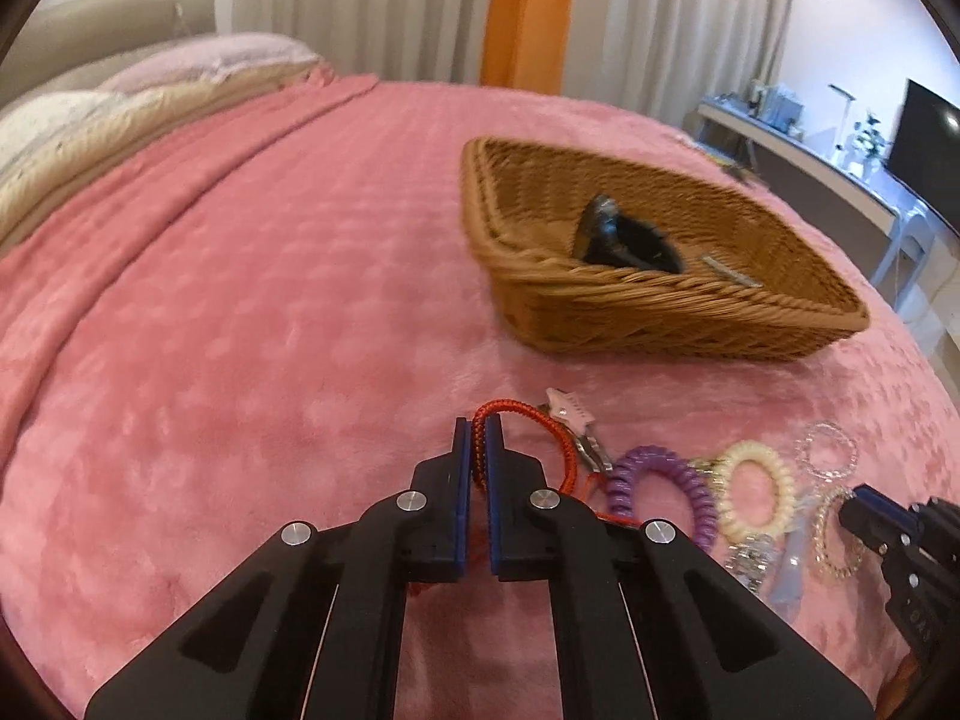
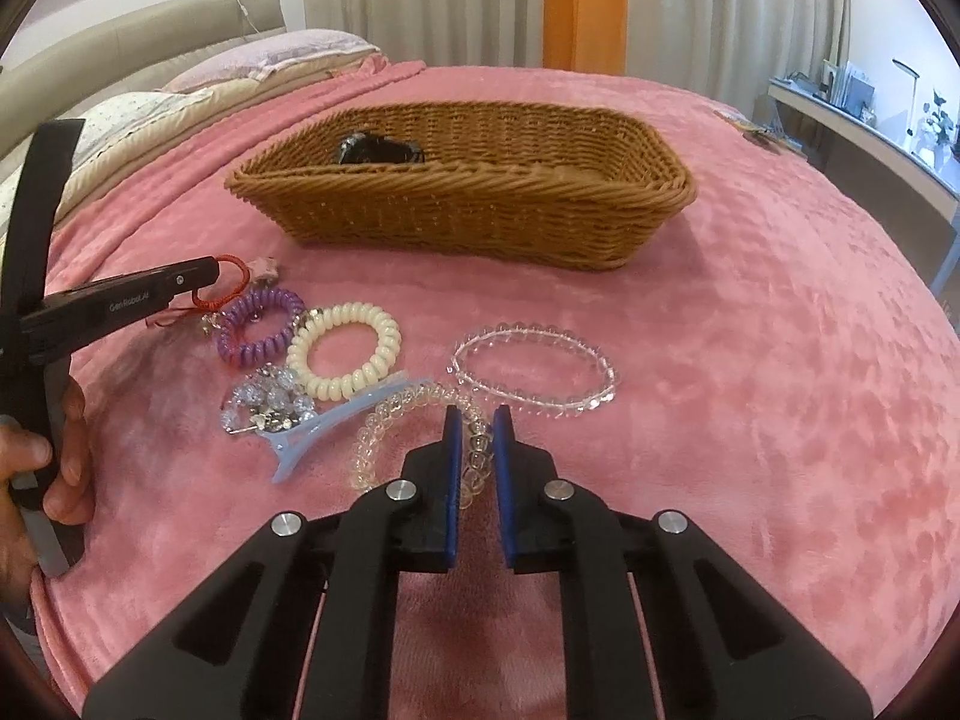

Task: Organize jewelry
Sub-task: 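Grasp the red cord with the left tool while the right tool grasps the clear bead bracelet, then carry the red cord and bead bracelet into the basket and release both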

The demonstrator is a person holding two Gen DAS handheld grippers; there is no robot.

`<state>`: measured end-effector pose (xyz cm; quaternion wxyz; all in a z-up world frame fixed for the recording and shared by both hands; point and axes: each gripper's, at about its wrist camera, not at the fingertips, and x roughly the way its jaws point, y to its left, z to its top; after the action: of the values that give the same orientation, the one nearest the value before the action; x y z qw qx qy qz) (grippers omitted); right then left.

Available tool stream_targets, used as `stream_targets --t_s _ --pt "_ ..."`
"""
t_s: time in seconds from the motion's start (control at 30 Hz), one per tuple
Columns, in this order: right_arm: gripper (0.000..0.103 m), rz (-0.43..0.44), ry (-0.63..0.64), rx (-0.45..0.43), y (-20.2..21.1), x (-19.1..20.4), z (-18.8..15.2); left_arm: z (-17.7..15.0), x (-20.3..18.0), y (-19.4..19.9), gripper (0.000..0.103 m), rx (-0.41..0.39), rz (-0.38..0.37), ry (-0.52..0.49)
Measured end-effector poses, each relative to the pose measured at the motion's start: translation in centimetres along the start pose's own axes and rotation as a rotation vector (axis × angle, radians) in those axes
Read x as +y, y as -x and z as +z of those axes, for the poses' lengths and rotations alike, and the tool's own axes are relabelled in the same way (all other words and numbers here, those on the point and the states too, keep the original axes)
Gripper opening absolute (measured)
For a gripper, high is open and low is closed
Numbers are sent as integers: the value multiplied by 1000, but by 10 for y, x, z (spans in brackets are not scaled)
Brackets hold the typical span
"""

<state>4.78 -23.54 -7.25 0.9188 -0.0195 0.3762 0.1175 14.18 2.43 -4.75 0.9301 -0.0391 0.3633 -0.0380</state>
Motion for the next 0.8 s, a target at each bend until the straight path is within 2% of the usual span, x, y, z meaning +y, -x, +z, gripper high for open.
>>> stream_targets --t_s 0.13,0.4,0.47,0.6,0.8 --pt "9 -2 4 -15 10 1 2 -2 -13 9 2 -44 12 -43" --pt "9 -6 22 -59 43 6 9 -4 -7 55 2 -114 -127 25" --pt "9 -5 29 -74 53 7 14 -2 -8 67 2 -120 -185 38" --pt "9 -4 45 -126 77 8 32 12 -14 89 2 -156 -228 21" --pt "9 -25 70 -201 98 4 80 49 -34 121 2 -244 -267 -34"
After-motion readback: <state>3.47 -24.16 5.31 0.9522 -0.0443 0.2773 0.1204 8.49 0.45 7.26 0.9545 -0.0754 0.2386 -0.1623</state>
